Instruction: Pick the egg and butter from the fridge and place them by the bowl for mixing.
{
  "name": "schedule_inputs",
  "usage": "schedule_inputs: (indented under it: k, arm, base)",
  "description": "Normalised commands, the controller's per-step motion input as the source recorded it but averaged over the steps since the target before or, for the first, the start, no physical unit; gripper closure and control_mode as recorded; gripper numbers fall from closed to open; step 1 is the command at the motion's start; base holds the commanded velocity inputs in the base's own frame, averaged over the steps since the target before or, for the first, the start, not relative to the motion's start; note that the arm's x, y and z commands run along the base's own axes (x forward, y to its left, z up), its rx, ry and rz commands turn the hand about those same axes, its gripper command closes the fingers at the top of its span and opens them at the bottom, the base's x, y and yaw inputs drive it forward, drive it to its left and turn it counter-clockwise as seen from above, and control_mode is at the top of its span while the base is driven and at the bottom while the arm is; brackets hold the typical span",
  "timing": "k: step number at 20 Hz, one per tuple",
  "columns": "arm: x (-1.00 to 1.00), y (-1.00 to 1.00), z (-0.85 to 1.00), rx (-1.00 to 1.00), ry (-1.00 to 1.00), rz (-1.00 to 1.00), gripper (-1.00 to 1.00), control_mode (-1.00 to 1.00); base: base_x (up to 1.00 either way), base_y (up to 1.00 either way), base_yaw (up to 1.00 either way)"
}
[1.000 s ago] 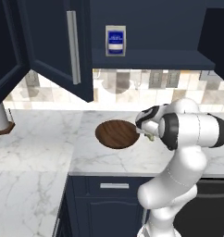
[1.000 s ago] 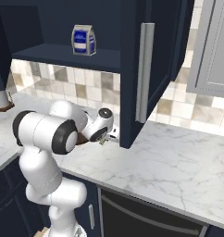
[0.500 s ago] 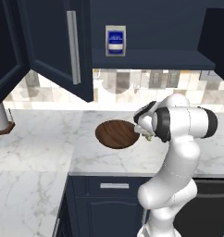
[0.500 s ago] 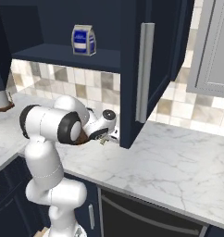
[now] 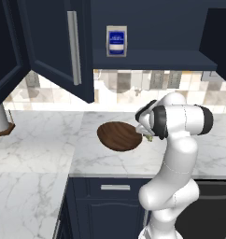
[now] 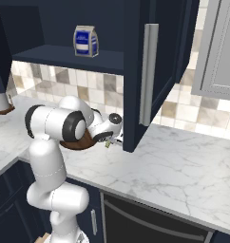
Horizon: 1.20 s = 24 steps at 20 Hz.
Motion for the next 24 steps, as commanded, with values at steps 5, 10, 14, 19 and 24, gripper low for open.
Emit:
schedule_inputs:
  k: [5,10,14,19,24]
  arm:
    - [0.0,0.09,-0.07,0.02,0.0,0.0,-1.0,-1.0]
    - [0.0,0.11,-0.02,0.0,0.0,0.0,-1.0,-1.0]
    - [0.0,0.14,0.13,-0.02,-0.05,0.0,-1.0,-1.0]
    - [-0.15,0.06,0.39,-0.07,-0.07,0.0,-1.0,-1.0]
    - [-0.37,0.0,0.42,-0.11,-0.08,-0.01,-1.0,-1.0]
  base:
    - [0.0,0.0,0.0]
    - [0.0,0.0,0.0]
    - [0.0,0.0,0.0]
    - [0.0,0.0,0.0]
    - [0.0,0.0,0.0]
